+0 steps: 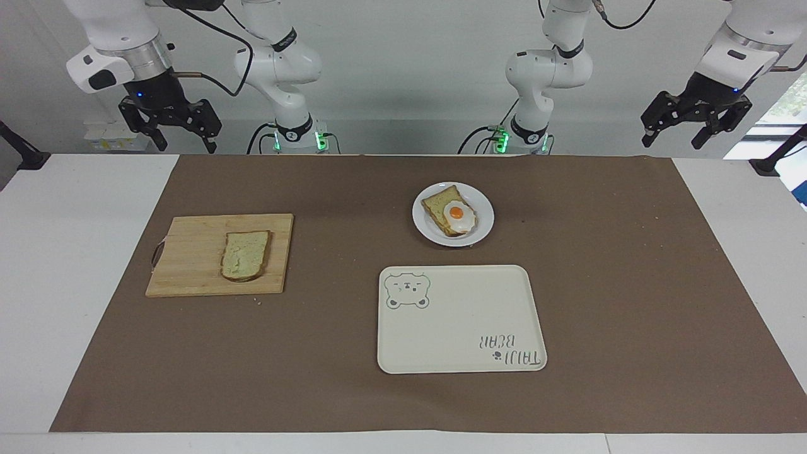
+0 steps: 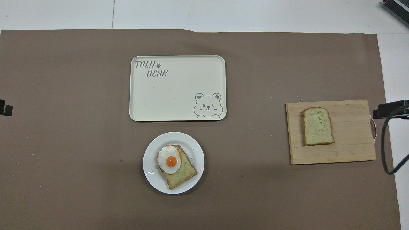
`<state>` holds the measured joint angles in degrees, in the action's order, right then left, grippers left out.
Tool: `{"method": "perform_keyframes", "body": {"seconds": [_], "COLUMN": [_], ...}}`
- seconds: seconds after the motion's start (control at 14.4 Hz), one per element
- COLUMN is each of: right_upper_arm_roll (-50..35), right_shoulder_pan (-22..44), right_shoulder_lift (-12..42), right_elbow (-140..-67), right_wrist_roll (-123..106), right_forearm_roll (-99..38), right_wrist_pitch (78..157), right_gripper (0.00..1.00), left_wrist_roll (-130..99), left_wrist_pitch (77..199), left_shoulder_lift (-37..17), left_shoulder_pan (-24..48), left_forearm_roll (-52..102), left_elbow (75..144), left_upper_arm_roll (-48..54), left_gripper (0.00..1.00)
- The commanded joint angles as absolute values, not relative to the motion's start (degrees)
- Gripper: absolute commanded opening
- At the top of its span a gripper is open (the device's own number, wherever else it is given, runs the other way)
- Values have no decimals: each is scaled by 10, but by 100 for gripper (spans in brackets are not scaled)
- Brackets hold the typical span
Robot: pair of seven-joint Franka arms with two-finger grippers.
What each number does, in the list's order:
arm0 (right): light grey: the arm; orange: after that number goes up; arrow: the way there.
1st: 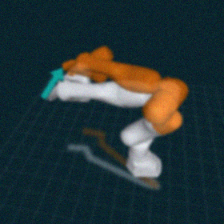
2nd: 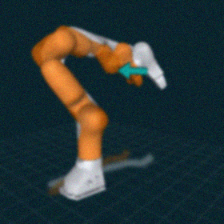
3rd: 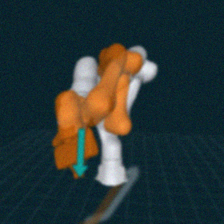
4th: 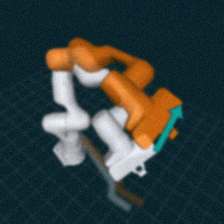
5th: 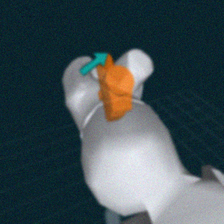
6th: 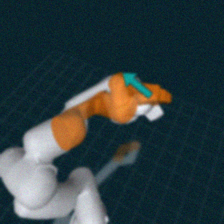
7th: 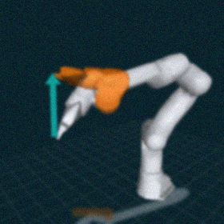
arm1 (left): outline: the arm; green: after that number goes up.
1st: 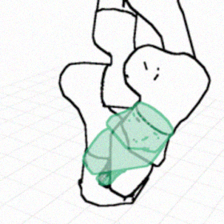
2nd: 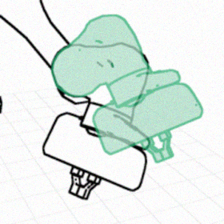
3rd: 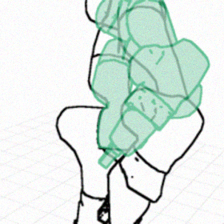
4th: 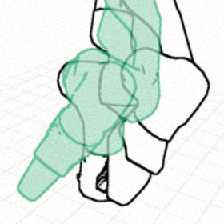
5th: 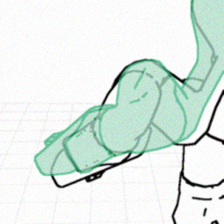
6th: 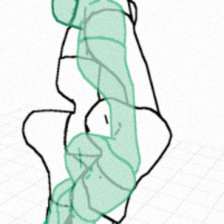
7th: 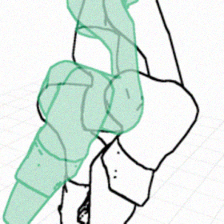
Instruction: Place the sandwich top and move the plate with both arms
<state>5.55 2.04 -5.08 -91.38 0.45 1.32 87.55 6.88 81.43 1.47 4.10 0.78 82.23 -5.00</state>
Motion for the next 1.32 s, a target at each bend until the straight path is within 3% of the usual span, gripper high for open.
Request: {"method": "perform_keyframes", "body": {"seconds": [0.0,1.25], "right_upper_arm_roll": [50,50], "right_shoulder_pan": [13,13], "right_shoulder_lift": [-59,-61], "right_elbow": [-925,-933], "right_wrist_roll": [-4,-2], "right_forearm_roll": [16,11], "right_wrist_pitch": [884,900], "right_gripper": [100,100], "left_wrist_roll": [65,65], "left_wrist_pitch": [814,813], "left_shoulder_lift": [24,24], "left_shoulder_pan": [33,33], "left_forearm_roll": [1,1], "left_elbow": [831,831], "left_upper_arm_roll": [-42,-42], "left_gripper": [100,100]}}
